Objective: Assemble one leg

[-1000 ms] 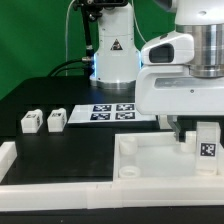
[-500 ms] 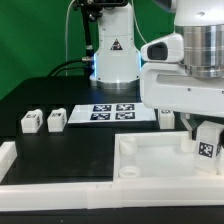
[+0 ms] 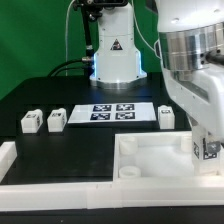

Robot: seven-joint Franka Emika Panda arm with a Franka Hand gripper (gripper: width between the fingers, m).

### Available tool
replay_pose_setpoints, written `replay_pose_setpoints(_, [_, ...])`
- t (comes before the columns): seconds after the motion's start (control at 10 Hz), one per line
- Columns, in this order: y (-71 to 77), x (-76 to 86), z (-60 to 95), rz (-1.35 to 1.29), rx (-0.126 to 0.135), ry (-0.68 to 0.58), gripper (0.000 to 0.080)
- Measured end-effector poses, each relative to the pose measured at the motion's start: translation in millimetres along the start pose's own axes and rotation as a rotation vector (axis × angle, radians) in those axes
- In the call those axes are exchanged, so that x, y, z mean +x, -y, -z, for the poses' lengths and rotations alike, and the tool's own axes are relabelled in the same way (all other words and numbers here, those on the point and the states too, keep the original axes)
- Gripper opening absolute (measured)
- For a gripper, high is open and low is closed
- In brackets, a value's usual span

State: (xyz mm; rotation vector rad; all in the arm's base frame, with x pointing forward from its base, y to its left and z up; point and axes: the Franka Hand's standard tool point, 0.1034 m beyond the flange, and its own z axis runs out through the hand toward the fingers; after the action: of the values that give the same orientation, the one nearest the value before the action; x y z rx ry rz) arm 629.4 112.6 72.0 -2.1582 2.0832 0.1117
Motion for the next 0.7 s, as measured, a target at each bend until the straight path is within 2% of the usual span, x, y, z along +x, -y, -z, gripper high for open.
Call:
replay_pose_setpoints(0.3, [-0.7, -1.2, -0.5, -0.07, -0.001, 0.003, 0.0294])
replay_pose_setpoints(0.4, [-0.8, -1.3, -0.8, -0.067, -0.002, 0.003, 0.0473])
replay_pose_setpoints(0.5, [-1.1, -2.8, -1.4, 0.017, -0.003, 0.002, 0.0588])
replay_pose_setpoints(0.6, [-1.5, -7.8, -1.6, 0.15, -0.005, 0.006, 0.0588])
replay_pose_setpoints(0.7, [0.6, -10.6, 2.1, 0.319, -0.002, 0.01, 0.0637])
